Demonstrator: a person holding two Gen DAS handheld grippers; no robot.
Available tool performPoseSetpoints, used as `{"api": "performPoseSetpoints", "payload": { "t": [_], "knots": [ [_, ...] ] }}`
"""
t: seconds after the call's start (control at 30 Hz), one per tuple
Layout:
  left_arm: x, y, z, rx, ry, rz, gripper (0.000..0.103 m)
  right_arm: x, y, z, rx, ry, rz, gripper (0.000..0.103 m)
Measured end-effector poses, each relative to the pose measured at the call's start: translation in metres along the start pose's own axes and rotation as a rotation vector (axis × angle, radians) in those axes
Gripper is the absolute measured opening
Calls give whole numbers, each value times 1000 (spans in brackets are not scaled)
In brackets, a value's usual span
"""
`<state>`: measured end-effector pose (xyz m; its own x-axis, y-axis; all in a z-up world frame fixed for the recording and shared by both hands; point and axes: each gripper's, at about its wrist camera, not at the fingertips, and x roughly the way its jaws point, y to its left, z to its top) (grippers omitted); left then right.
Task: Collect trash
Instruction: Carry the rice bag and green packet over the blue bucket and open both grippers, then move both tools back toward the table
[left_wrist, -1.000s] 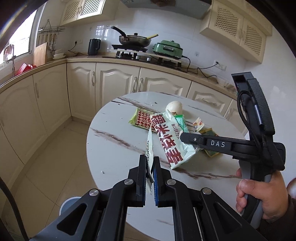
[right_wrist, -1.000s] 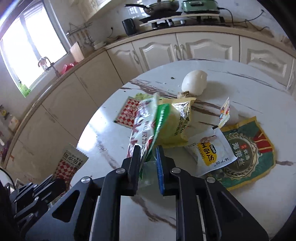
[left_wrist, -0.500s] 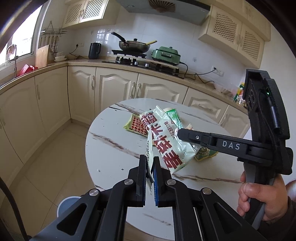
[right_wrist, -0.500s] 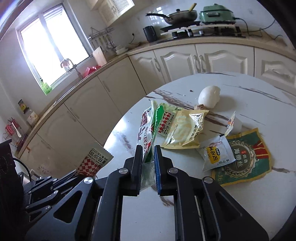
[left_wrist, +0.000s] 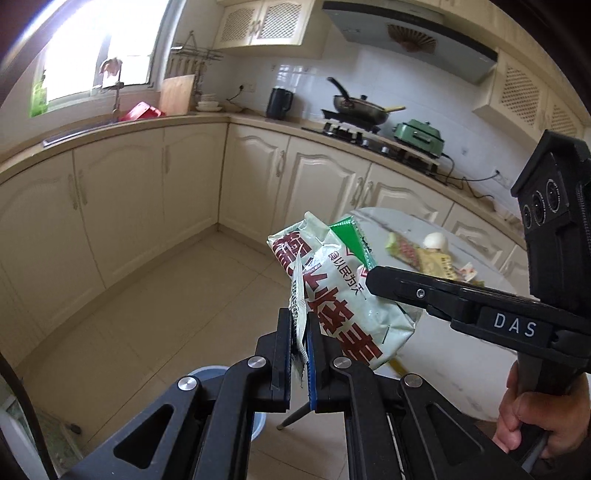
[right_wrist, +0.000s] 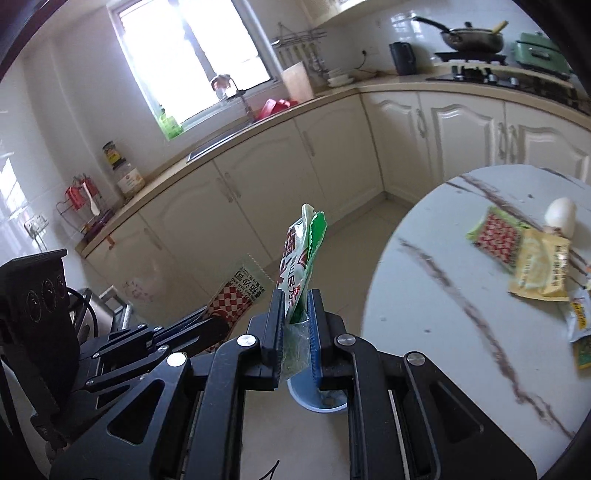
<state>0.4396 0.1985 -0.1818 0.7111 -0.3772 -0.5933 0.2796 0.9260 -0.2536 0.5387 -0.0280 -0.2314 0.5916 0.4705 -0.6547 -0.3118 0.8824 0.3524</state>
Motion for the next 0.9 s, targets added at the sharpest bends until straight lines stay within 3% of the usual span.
{"api": "performPoseSetpoints", "payload": {
  "t": [0.23,0.37,0.57,0.6,0.67,0.7,0.83,0.9],
  "knots": [
    [64,74,-31,-111,146,74,3,123,17,-27,-24,175,17,13],
    [121,98,-43,-132,246,95,3,194,5,-48,-22,278,-6,13],
    [199,128,-52,-176,367,103,5,262,-21,-71,21,355,-23,16],
    [209,133,-53,-183,373,126,13,270,-27,-73,30,361,-40,17],
    [229,142,-51,-205,404,146,40,282,-33,-78,40,376,-55,32],
    [234,145,-52,-217,417,155,56,284,-35,-80,31,382,-71,34],
    [234,150,-48,-245,397,188,58,280,-35,-83,-10,387,-114,37],
    [223,147,-44,-258,382,222,58,274,-27,-82,-26,376,-139,45]
  ]
}}
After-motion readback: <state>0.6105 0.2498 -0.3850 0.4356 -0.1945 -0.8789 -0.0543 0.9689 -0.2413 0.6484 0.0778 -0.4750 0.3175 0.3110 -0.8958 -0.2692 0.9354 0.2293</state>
